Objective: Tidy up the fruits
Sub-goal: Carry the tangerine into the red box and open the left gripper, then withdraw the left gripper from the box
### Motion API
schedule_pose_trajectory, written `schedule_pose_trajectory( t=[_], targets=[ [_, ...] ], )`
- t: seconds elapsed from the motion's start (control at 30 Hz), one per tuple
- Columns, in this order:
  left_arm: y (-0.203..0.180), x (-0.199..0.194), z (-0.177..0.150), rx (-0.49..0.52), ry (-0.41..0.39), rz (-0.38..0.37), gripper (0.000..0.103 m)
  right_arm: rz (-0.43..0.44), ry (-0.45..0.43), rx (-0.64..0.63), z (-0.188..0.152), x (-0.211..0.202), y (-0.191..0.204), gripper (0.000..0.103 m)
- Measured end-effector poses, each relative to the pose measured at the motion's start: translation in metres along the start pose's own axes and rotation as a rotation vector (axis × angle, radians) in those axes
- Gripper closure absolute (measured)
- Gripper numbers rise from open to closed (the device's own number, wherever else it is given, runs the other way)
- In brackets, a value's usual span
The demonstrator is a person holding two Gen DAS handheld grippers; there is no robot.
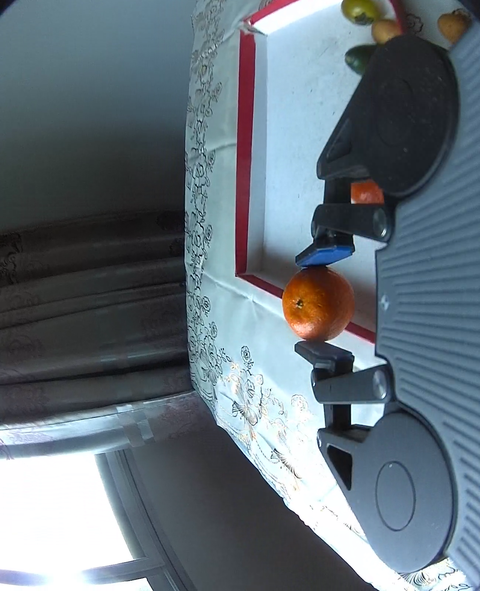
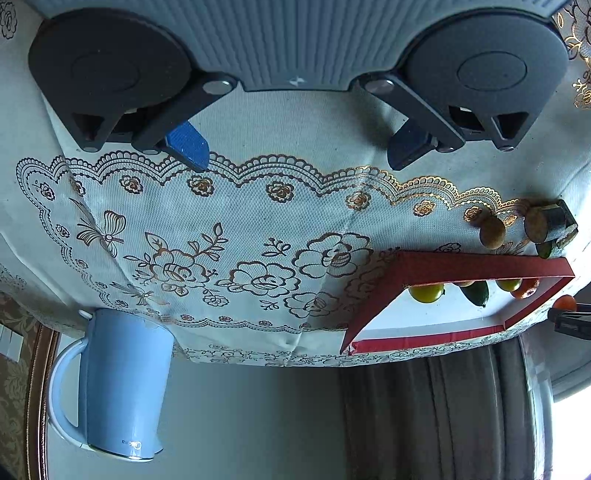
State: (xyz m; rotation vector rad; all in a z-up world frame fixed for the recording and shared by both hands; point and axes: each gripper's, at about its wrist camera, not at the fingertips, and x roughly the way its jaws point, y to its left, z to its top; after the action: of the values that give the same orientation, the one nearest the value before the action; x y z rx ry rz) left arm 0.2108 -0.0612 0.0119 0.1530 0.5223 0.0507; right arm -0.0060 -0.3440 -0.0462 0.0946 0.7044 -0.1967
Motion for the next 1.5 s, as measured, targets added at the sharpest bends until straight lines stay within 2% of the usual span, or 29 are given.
schedule_pose_trajectory(
  t=[0.2, 0.27, 0.3, 0.33, 0.37, 0.57, 0.87, 1.2, 1.33, 1.5],
  targets=[
    [-0.002, 0.018, -0.009, -0.009, 0.035, 0.001, 0.060, -0.003, 0.001, -0.003, 0.000, 0.000, 0.000, 0.000],
    [-0.003, 0.018, -0.012, -0.002, 0.028, 0.012, 0.046, -0.003, 0.001, -0.004, 0.000, 0.000, 0.000, 0.000],
    [-0.003, 0.016, -0.012, -0.001, 0.013, 0.023, 0.029, -0.002, 0.001, -0.004, 0.000, 0.000, 0.000, 0.000],
    [-0.003, 0.012, -0.012, -0.002, -0.007, 0.032, 0.015, -0.002, 0.001, -0.003, 0.000, 0.000, 0.000, 0.000],
    [-0.003, 0.007, -0.012, -0.001, -0.028, 0.035, 0.012, -0.003, 0.001, -0.004, 0.000, 0.000, 0.000, 0.000],
    [-0.001, -0.021, -0.015, -0.001, -0.036, -0.017, 0.008, -0.001, 0.000, -0.002, 0.000, 0.001, 0.000, 0.000],
    [0.016, -0.072, -0.053, -0.012, 0.015, -0.078, 0.005, 0.001, -0.002, 0.001, -0.001, 0.001, 0.000, 0.000],
    [0.046, -0.106, -0.097, -0.019, 0.023, -0.043, 0.002, 0.014, -0.028, -0.004, -0.001, -0.004, 0.004, 0.000],
    [0.059, -0.107, -0.109, -0.040, 0.040, -0.033, 0.003, 0.095, -0.084, -0.023, -0.001, -0.022, 0.025, 0.000],
    [0.073, -0.103, -0.120, -0.079, 0.058, -0.037, 0.006, 0.177, -0.150, -0.136, 0.001, -0.048, 0.076, 0.000]
  ],
)
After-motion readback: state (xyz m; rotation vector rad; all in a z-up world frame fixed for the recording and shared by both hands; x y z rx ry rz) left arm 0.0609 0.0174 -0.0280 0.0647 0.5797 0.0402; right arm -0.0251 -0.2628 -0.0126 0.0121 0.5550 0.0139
